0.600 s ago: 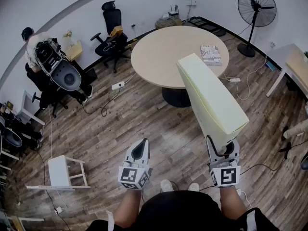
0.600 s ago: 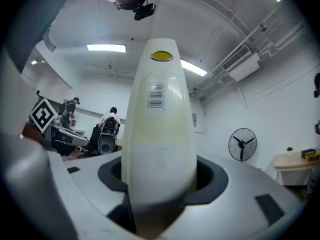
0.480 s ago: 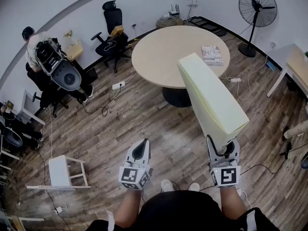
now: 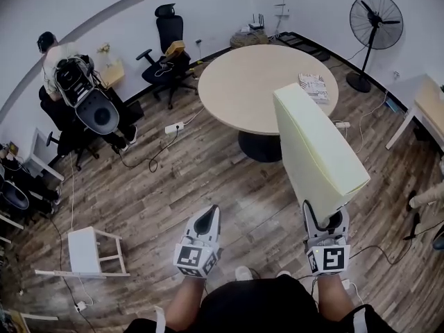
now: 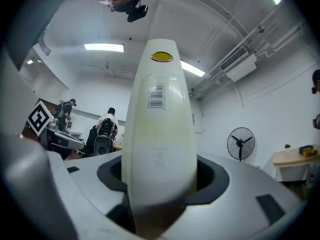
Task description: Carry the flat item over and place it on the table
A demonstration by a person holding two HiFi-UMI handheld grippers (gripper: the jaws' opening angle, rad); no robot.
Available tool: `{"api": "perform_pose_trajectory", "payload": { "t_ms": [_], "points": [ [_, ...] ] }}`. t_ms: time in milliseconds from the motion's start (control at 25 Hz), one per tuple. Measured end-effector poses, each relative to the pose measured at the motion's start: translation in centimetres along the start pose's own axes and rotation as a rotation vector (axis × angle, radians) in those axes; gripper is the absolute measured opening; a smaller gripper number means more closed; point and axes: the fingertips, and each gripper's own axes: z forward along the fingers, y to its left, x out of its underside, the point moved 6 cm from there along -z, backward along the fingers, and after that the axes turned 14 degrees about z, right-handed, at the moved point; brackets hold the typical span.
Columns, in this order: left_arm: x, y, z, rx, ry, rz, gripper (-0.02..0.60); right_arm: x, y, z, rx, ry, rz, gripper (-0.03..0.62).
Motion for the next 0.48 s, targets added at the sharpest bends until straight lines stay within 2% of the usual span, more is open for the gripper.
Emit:
{"api": "perform_pose_trajectory", "payload": {
  "t_ms": [280, 480],
  "points": [
    [0.9, 3.2, 0.1, 0.032, -0.015, -0.004, 0.002, 0.2, 2.6, 1.6, 0.025, -0.026, 0.015, 0.276],
    [0.8, 5.0, 2.4, 0.043, -0.017, -0.008, 0.002, 0.3, 2.5, 4.3, 0.034, -0.025, 0.013, 0.276]
  ]
}}
